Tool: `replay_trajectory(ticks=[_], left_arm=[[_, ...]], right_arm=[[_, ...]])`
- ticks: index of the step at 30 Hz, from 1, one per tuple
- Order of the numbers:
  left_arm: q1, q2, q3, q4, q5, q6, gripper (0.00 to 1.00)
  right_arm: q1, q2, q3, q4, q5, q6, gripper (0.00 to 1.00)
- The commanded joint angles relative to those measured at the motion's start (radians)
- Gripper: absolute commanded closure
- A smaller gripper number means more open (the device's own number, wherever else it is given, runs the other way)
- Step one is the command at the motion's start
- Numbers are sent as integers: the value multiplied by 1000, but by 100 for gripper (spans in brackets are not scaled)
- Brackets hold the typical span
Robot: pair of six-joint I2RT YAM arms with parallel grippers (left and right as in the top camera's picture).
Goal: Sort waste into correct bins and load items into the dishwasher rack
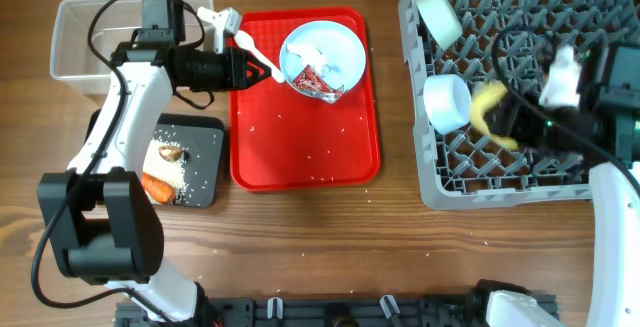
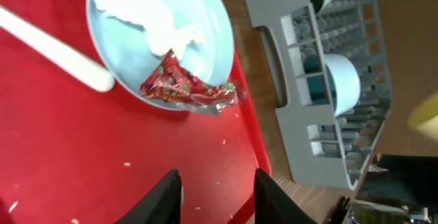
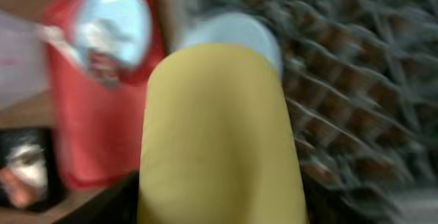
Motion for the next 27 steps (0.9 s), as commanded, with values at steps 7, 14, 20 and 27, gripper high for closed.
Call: replay_trajectory(ticks=[7,14,20,27], left_arm=[[5,-2,9,-23,-133,0,70],[4,-2,9,-24,-133,2,71],[4,-2,9,-32,-133,2,71],[-17,-2,9,-39,-133,2,69]], right_arm=[[-1,120,-14,-116,301,103,51],[20,234,-35,-82,181,24,51],[32,262,-169,32,153,18,39],[32,262,123,82,26,-16,0]])
